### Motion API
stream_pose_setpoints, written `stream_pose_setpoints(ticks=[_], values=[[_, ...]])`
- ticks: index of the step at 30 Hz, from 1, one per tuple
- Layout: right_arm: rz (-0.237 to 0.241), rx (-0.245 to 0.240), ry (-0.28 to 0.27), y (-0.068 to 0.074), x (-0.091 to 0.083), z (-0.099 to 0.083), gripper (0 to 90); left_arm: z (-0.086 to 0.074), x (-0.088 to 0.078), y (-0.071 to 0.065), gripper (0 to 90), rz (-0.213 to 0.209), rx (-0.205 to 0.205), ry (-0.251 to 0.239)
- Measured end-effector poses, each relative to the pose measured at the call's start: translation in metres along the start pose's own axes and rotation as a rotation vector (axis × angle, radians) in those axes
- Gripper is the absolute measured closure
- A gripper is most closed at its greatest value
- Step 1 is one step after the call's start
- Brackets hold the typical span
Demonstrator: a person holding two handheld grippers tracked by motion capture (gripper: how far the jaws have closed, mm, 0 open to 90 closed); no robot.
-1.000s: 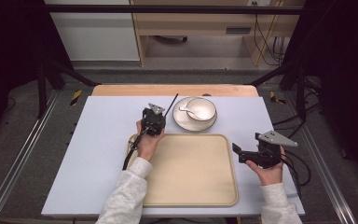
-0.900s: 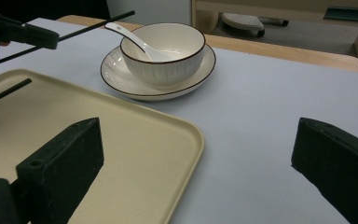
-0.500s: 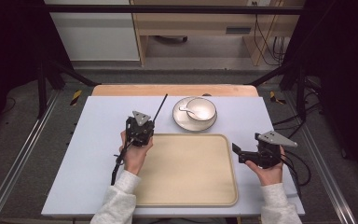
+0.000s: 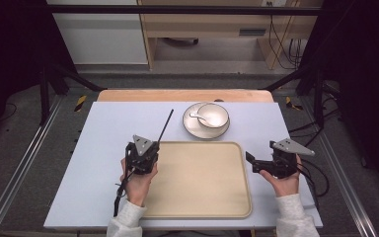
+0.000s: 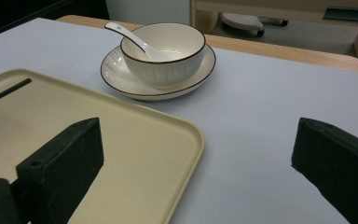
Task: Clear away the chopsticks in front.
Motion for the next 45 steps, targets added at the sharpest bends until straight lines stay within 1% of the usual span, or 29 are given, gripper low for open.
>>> stream_pose_setpoints(ticks=[1, 8, 10, 11, 13, 15, 16, 17, 19, 20, 24, 26, 29, 30, 32, 34, 35, 36, 38, 45], values=[[0.000, 0.000, 0.000, 0.000, 0.000, 0.000, 2.7, -0.004, -0.006, 0.000, 85.7, 0.009, -0.002, -0.004], [0.001, -0.003, 0.005, 0.001, 0.001, -0.001, 2.7, -0.021, -0.024, 0.000, 85.7, 0.013, -0.051, -0.017], [0.000, -0.008, 0.007, 0.000, 0.001, -0.001, 2.7, -0.026, -0.029, 0.001, 85.7, 0.011, -0.075, -0.019], [0.002, -0.007, 0.006, 0.001, 0.001, -0.001, 2.7, -0.029, -0.031, 0.001, 85.7, 0.012, -0.077, -0.013], [0.002, -0.001, 0.003, 0.001, 0.001, -0.001, 2.7, -0.034, -0.036, 0.001, 85.7, 0.024, -0.087, -0.017], [0.000, -0.003, 0.004, 0.001, 0.001, -0.001, 2.7, -0.040, -0.040, 0.001, 85.7, 0.023, -0.106, -0.014], [0.000, -0.003, 0.004, 0.001, 0.001, -0.001, 2.7, -0.040, -0.040, 0.001, 85.7, 0.023, -0.106, -0.014], [0.001, -0.006, 0.006, 0.001, 0.001, -0.001, 2.7, -0.046, -0.045, 0.000, 85.7, 0.039, -0.107, -0.003], [0.001, -0.006, 0.006, 0.001, 0.001, -0.001, 2.7, -0.049, -0.046, 0.000, 85.7, 0.037, -0.115, 0.001], [-0.001, -0.004, 0.007, 0.001, 0.002, -0.001, 2.7, -0.054, -0.049, 0.000, 85.7, 0.044, -0.116, 0.010], [0.002, -0.004, 0.007, 0.003, 0.002, -0.001, 2.7, -0.062, -0.050, 0.001, 85.7, 0.054, -0.117, 0.029], [0.003, -0.004, 0.006, 0.003, 0.002, -0.001, 2.7, -0.066, -0.051, 0.001, 85.7, 0.064, -0.107, 0.044], [0.003, -0.002, 0.007, 0.003, 0.002, -0.001, 2.7, -0.074, -0.051, 0.000, 85.7, 0.067, -0.108, 0.062], [0.003, -0.002, 0.007, 0.003, 0.002, -0.001, 2.7, -0.076, -0.050, 0.000, 85.7, 0.062, -0.114, 0.069], [0.004, -0.002, 0.009, 0.004, 0.002, -0.001, 2.7, -0.080, -0.049, 0.000, 85.7, 0.069, -0.106, 0.083], [0.005, -0.004, 0.010, 0.004, 0.002, -0.002, 2.7, -0.084, -0.048, 0.000, 85.7, 0.070, -0.110, 0.099], [0.005, -0.004, 0.010, 0.004, 0.002, -0.002, 2.7, -0.084, -0.048, 0.000, 85.7, 0.070, -0.110, 0.099], [0.005, -0.005, 0.010, 0.004, 0.003, -0.002, 2.7, -0.088, -0.047, 0.001, 85.7, 0.078, -0.108, 0.114], [0.004, -0.006, 0.009, 0.004, 0.003, -0.002, 2.7, -0.089, -0.046, 0.002, 85.7, 0.077, -0.112, 0.118], [0.001, -0.006, 0.013, 0.004, 0.004, -0.002, 2.7, -0.094, -0.044, 0.001, 85.7, 0.076, -0.112, 0.159]])
Point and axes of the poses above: each handheld gripper's, and its own axes: x roughly forward along the jaws, z roughly out of its top, y roughly to its left, the point moved 7 cm from there along x, roughly forward along the jaws, and after that the axes turned 6 degrees about -y, right-handed, at the moved point
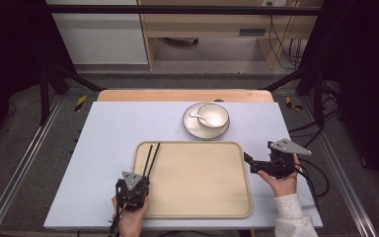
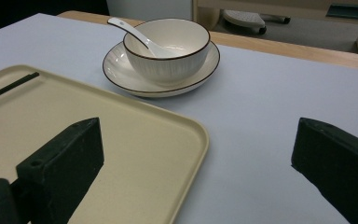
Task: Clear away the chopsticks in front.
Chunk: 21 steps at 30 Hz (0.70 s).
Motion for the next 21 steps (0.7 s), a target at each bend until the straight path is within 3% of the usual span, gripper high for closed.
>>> stream_pose_setpoints(ticks=[11, 16, 21], values=[[0.004, -0.001, 0.003, 0.001, 0.000, 0.000, 2.7, 0.000, 0.003, -0.002, 85.0, -0.011, 0.025, 0.043], [0.002, -0.002, 0.002, 0.000, 0.000, 0.000, 2.7, 0.004, 0.001, -0.003, 80.4, -0.039, 0.023, 0.028], [0.001, -0.003, 0.001, 0.000, -0.001, 0.000, 2.7, 0.019, -0.005, 0.001, 73.8, -0.087, 0.027, -0.037]])
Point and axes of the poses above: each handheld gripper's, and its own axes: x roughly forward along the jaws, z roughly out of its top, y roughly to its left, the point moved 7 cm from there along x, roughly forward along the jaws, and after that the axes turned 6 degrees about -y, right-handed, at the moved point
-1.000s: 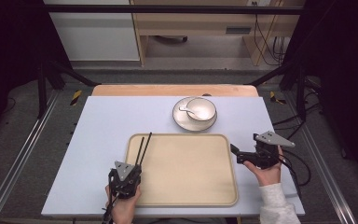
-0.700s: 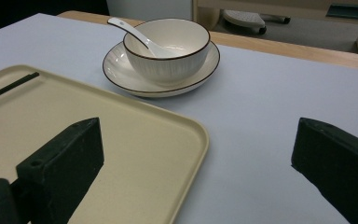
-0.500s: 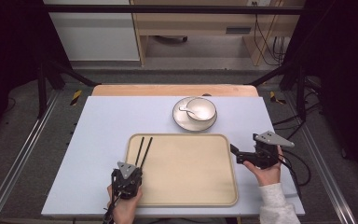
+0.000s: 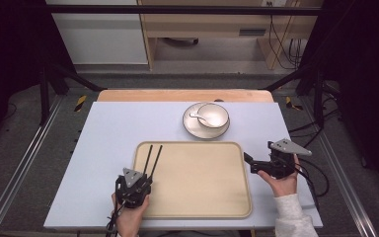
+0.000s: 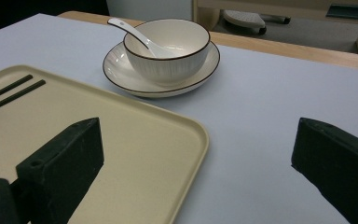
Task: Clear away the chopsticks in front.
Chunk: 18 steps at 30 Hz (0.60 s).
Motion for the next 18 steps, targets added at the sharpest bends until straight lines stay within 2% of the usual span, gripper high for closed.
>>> stream_pose_setpoints(ticks=[3, 7, 12, 18], values=[[0.000, 0.003, -0.004, 0.000, 0.000, 0.000, 2.6, 0.012, -0.003, 0.007, 67.2, -0.041, 0.024, -0.031], [-0.004, 0.005, -0.005, -0.001, -0.001, 0.001, 2.5, 0.028, -0.007, 0.020, 55.2, -0.052, 0.040, -0.069], [-0.006, 0.003, -0.006, -0.002, -0.002, 0.001, 2.4, 0.041, -0.010, 0.035, 37.9, -0.096, 0.022, -0.097], [-0.012, 0.004, -0.007, -0.003, -0.003, 0.002, 1.8, 0.050, -0.007, 0.049, 24.7, -0.099, 0.021, -0.119]])
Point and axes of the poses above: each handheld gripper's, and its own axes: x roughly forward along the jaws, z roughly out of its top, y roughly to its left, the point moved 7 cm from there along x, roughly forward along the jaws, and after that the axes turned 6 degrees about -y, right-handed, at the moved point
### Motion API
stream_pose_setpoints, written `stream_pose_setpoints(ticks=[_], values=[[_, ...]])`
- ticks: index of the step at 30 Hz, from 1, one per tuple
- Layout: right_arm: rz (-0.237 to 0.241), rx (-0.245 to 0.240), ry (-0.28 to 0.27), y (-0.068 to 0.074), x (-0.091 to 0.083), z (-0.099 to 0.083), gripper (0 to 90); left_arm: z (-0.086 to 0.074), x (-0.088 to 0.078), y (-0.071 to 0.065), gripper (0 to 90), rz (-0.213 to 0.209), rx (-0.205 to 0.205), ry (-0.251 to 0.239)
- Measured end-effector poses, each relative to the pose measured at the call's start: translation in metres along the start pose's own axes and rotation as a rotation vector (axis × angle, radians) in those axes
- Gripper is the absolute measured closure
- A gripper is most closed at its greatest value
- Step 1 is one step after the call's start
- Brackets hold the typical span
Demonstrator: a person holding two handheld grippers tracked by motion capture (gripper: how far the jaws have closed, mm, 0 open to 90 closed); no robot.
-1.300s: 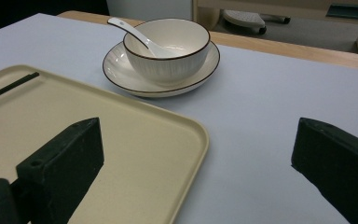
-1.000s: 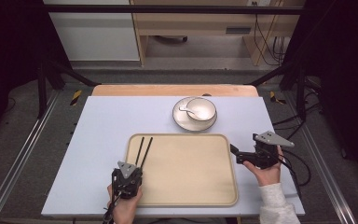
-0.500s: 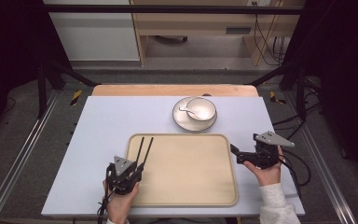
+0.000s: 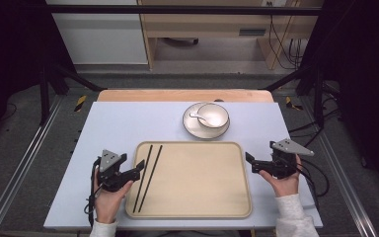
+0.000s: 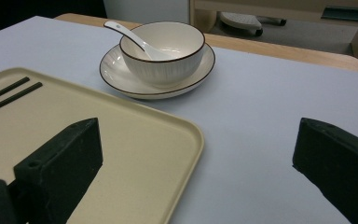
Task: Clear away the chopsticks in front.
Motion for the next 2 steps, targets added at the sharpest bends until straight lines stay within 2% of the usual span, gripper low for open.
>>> stream_pose_setpoints(ticks=[2], values=[[0.002, -0.001, -0.001, -0.0001, -0.0002, 0.0002, 1.8, 0.0015, 0.0009, 0.0020, 21.8, -0.001, -0.003, -0.001]])
Point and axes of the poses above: each handheld gripper's, and its own axes: x roughly forward along the jaws, z roughly out of its top, y roughly to its left, the point moved 7 cm from there along x, roughly forward along the jaws, and after that the axes turned 6 degrees about -y, right-handed, at the moved point
